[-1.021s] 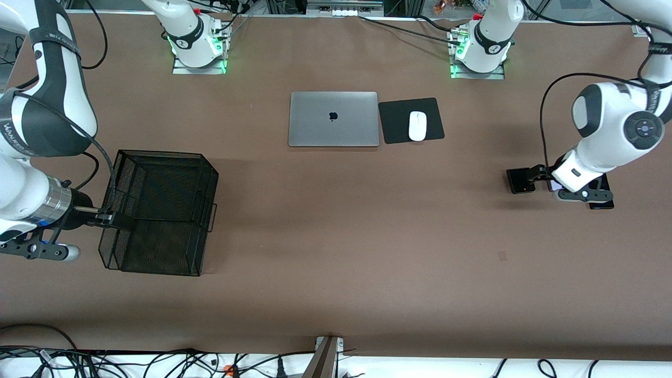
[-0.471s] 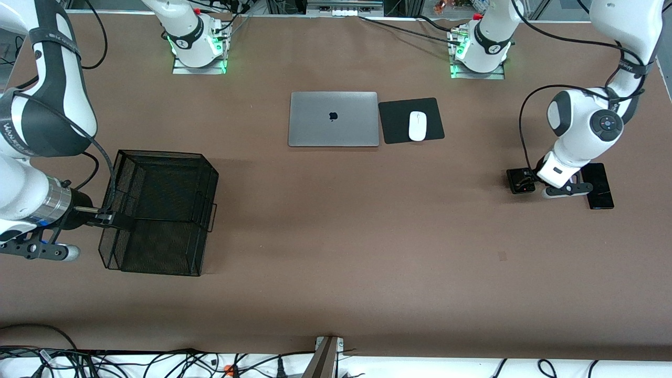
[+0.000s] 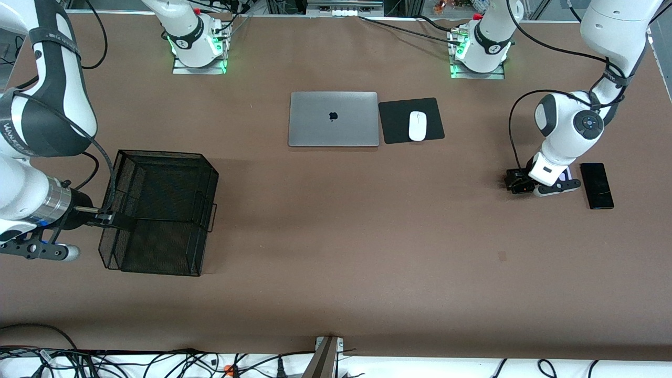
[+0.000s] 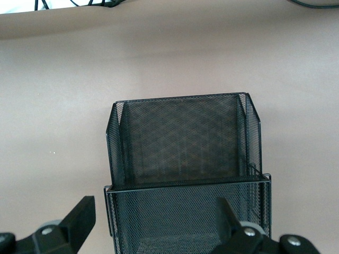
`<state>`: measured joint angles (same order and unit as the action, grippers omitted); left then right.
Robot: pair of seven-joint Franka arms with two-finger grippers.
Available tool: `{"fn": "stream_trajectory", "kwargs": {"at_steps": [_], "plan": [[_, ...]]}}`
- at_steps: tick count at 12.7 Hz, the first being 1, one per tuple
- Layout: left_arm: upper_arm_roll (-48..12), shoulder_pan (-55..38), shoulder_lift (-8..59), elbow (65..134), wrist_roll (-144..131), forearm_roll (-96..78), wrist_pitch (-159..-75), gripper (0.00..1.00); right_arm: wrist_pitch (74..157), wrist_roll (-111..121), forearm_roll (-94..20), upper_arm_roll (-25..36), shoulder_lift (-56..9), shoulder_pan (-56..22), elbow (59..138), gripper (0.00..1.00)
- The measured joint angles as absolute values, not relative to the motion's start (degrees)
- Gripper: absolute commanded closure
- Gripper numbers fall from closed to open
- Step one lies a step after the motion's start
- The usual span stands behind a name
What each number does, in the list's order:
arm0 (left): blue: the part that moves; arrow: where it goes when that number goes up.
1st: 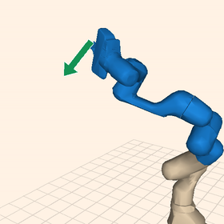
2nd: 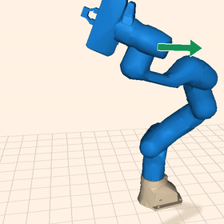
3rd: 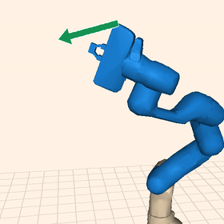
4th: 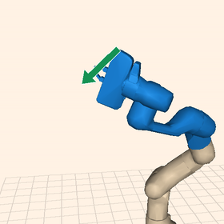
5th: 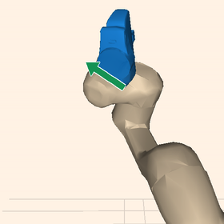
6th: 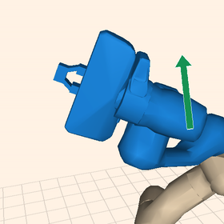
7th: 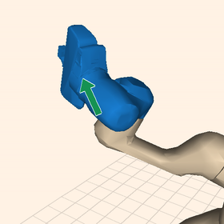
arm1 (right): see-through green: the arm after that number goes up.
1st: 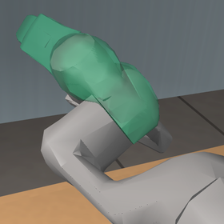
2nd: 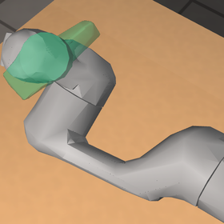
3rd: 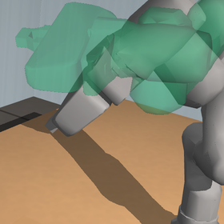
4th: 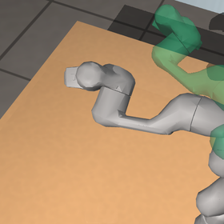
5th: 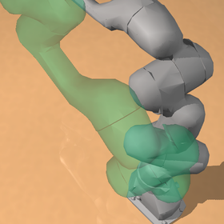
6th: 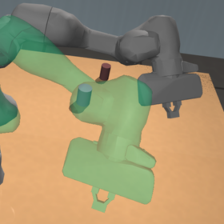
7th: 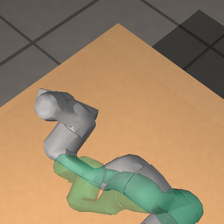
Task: Place phones with both arms
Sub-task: 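Lower the left gripper and grasp the black flip phone, then carry the flip phone beside the laptop and release it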
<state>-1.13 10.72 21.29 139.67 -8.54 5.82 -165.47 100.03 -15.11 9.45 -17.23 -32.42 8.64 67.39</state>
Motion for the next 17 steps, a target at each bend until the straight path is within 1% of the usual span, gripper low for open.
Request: {"fn": "stream_trajectory", "kwargs": {"at_steps": [1,2,4,5,6,10,11,12,13,15,17], "plan": [[-1.14,10.72,21.31,140.05,-8.55,5.82,-165.48,0.0,100.03,-15.11,9.45,-17.23,-32.42,8.64,67.39,0.0],[-1.16,10.72,21.32,140.43,-8.56,5.82,-165.53,0.04,100.03,-15.11,9.45,-17.23,-32.42,8.64,67.39,0.0],[-1.25,10.72,21.31,140.63,-8.6,5.82,-165.92,0.68,100.03,-15.11,9.45,-17.23,-32.42,8.64,67.39,0.0],[-1.25,10.72,21.28,140.64,-8.61,5.82,-165.94,0.9,100.03,-15.11,9.45,-17.23,-32.42,8.64,67.39,0.0],[-1.24,10.72,21.03,140.66,-8.61,5.82,-165.92,1.0,100.03,-15.11,9.45,-17.23,-32.42,8.64,67.39,0.0],[-1.26,10.72,20.53,140.79,-8.62,5.82,-165.52,1.0,100.03,-15.11,9.44,-17.23,-32.42,8.65,67.39,0.0],[-1.36,10.72,20.56,140.09,-8.63,5.82,-163.9,1.0,100.03,-15.11,9.44,-17.23,-32.42,8.65,67.39,0.0],[-1.61,10.68,20.68,138.13,-8.64,5.82,-159.61,1.0,100.03,-15.11,9.44,-17.23,-32.42,8.65,67.39,0.0],[-1.95,10.37,20.78,134.94,-8.82,5.82,-153.26,1.0,100.03,-15.11,9.44,-17.23,-32.42,8.65,67.39,0.0],[-2.85,8.54,20.86,126.76,-11.12,5.82,-141.11,1.0,100.03,-15.11,9.44,-17.22,-32.41,8.65,67.39,0.0],[-3.22,4.07,21.54,118.83,-15.61,5.8,-132.22,1.0,100.03,-15.11,9.43,-17.22,-32.41,8.65,67.39,0.0]]}}
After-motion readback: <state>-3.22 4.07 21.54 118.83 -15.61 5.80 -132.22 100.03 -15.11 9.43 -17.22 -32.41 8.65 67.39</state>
